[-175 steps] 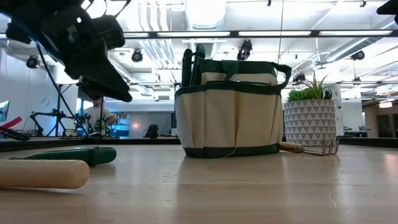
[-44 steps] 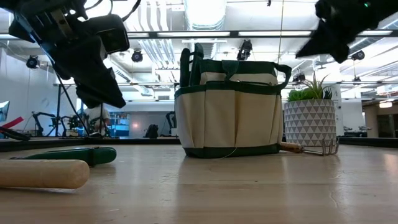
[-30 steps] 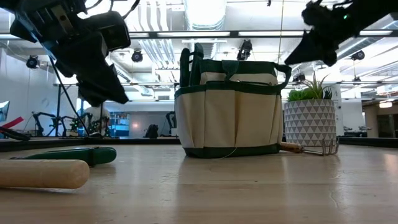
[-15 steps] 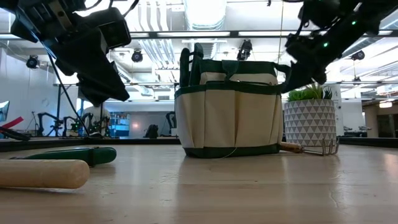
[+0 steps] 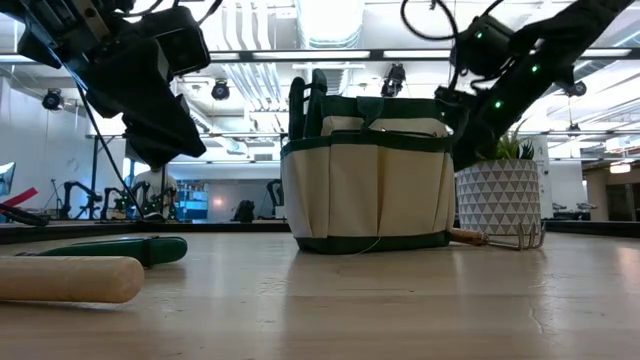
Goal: Pick & Place Garden tools in Gardening bag
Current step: Adjust the light brown gardening bag on the table
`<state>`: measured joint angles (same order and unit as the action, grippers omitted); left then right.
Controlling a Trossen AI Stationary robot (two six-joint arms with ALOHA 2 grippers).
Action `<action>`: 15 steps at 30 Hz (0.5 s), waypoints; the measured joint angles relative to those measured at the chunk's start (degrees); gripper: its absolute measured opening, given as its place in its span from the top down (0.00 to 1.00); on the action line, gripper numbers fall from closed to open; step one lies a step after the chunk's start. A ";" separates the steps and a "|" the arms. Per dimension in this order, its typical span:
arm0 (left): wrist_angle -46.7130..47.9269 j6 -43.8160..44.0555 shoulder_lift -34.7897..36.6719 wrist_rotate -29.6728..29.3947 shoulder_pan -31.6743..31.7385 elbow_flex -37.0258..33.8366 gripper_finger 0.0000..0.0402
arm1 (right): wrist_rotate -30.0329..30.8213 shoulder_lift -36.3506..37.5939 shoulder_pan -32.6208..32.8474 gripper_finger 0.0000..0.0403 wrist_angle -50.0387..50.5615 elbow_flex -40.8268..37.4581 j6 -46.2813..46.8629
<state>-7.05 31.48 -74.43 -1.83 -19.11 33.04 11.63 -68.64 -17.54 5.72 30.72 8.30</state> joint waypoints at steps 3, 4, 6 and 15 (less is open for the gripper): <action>-0.02 0.00 0.00 0.00 0.02 -0.02 0.74 | -0.21 -2.29 0.00 0.98 -1.58 0.00 -1.18; 0.00 0.00 0.00 0.00 0.02 -0.06 0.74 | -0.90 -2.92 0.00 0.98 -2.27 0.00 -1.84; -0.04 0.00 0.00 0.03 0.02 -0.14 0.74 | -3.11 -4.27 -0.01 0.98 -3.73 0.00 -2.79; -0.02 0.09 -0.02 0.05 0.02 -0.37 0.74 | -7.88 -8.99 0.02 0.98 -7.61 0.02 -3.96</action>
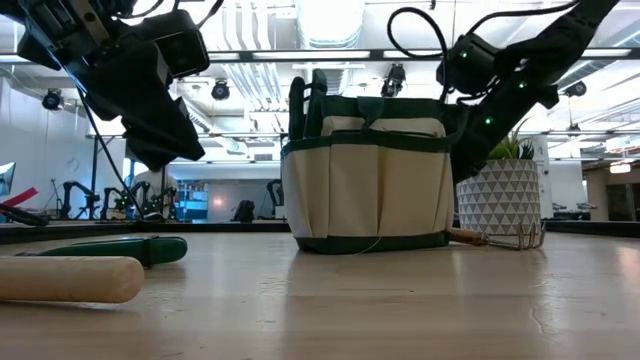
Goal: Pick & Place Garden tools in Gardening bag
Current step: Adjust the light brown gardening bag on the table
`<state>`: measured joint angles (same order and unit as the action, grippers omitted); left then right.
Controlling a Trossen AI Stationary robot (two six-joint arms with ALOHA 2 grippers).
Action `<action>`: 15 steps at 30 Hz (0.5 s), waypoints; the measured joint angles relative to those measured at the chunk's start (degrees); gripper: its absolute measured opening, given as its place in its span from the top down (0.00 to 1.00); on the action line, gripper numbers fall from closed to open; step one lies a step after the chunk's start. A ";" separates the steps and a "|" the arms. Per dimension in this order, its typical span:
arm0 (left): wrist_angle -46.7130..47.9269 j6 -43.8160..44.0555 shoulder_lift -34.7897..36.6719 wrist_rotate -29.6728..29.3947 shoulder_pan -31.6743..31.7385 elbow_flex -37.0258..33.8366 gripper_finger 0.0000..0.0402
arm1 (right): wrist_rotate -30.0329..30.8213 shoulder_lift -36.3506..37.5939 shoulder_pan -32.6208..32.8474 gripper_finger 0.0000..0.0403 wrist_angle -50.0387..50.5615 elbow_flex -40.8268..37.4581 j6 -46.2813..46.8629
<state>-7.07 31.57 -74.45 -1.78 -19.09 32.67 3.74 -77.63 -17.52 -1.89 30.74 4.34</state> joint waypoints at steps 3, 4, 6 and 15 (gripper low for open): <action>0.02 0.01 -0.01 0.02 0.00 0.00 0.74 | -1.06 -1.08 0.72 0.98 -0.58 -0.02 0.47; 0.02 0.02 -0.01 0.04 0.00 -0.02 0.74 | -1.08 -1.27 1.12 0.98 -0.69 -0.02 0.94; 0.02 0.02 -0.01 0.04 0.00 -0.02 0.74 | -1.14 -1.35 1.98 0.98 -0.58 -0.02 1.47; 0.02 0.13 -0.01 0.04 0.00 -0.09 0.74 | -1.18 -0.63 6.77 0.98 -0.20 -0.02 4.66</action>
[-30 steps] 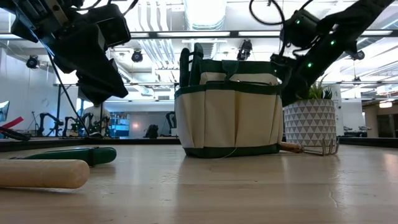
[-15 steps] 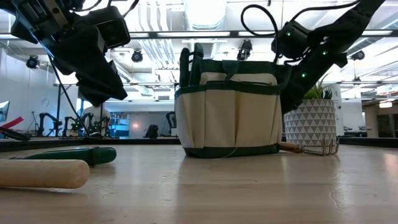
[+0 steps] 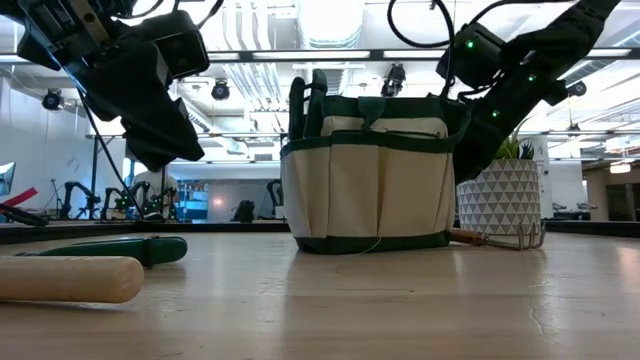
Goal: Pick & Place Garden tools in Gardening bag
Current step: Adjust the light brown gardening bag on the table
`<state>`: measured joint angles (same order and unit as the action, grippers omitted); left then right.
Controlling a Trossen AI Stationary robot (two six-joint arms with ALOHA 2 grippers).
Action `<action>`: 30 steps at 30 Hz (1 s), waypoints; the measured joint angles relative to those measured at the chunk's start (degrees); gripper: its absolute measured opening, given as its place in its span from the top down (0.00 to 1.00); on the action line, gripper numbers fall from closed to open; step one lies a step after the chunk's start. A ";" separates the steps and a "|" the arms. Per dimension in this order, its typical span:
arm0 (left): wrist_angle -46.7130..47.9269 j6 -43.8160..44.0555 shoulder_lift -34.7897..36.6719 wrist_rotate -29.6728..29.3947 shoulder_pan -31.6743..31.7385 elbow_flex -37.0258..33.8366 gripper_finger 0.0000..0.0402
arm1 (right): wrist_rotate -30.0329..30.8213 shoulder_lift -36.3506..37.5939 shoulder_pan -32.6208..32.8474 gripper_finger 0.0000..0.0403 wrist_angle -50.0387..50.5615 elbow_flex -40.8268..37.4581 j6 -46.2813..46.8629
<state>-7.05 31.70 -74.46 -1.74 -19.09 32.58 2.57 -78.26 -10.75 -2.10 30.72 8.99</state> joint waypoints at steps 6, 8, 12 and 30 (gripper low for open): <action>0.00 0.04 0.00 0.01 -0.01 0.00 0.74 | 0.40 0.02 2.98 0.98 -0.19 0.00 4.72; 0.00 0.02 0.00 0.00 -0.01 0.00 0.74 | 0.44 0.02 3.85 0.98 -0.57 0.00 6.92; 0.00 0.02 0.00 0.01 0.00 0.00 0.74 | 0.49 0.02 5.60 0.98 -2.62 0.00 10.36; -8.47 -1.18 -4.00 5.81 -0.02 -0.04 0.74 | 3.45 0.04 7.75 0.98 -5.13 0.00 13.09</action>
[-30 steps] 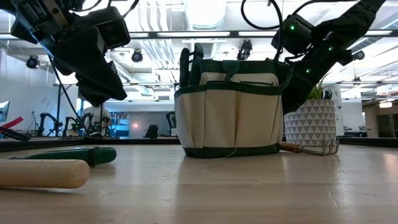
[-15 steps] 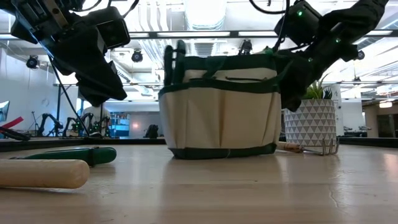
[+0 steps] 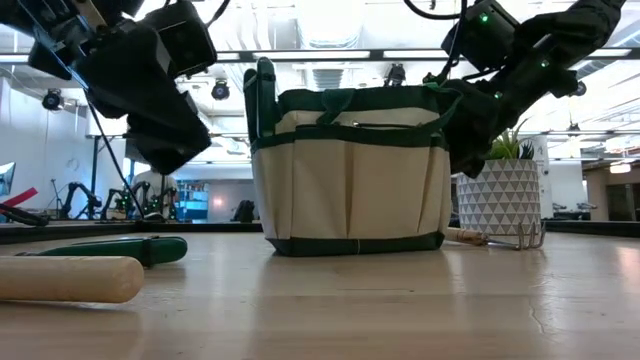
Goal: Pick & Place Garden tools in Gardening bag
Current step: Adjust the light brown gardening bag on the table
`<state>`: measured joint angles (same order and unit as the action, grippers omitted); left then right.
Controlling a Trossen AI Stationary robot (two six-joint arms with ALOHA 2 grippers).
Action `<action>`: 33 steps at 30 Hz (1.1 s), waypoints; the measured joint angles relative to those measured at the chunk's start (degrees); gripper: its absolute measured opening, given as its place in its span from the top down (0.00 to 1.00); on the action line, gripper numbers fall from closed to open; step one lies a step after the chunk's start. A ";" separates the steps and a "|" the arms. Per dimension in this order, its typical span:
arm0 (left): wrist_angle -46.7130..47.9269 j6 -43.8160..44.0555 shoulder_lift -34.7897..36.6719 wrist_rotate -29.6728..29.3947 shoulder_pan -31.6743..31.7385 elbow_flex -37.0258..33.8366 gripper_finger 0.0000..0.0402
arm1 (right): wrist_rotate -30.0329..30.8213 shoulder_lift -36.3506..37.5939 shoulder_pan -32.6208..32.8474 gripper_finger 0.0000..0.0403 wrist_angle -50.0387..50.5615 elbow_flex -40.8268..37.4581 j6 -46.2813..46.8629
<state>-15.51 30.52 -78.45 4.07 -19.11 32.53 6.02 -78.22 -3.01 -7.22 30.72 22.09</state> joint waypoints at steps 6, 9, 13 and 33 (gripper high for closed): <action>-4.50 -2.40 -6.50 -0.04 0.11 2.02 0.74 | 0.02 0.00 0.00 0.98 0.00 0.00 -0.04; -4.64 -3.74 -9.19 -1.77 0.47 4.17 0.74 | 0.02 0.00 0.00 0.98 0.00 0.00 -0.20; -4.60 -6.62 -12.15 -4.04 0.82 7.09 0.74 | 0.01 0.00 0.00 0.98 -0.01 0.00 -0.20; 1.60 -5.44 -13.36 -16.25 3.26 8.39 0.74 | -0.11 0.00 0.57 0.98 0.37 0.00 0.28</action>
<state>-13.91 25.08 -91.81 -12.18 -15.85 40.93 5.91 -78.22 -2.44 -6.85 30.72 22.37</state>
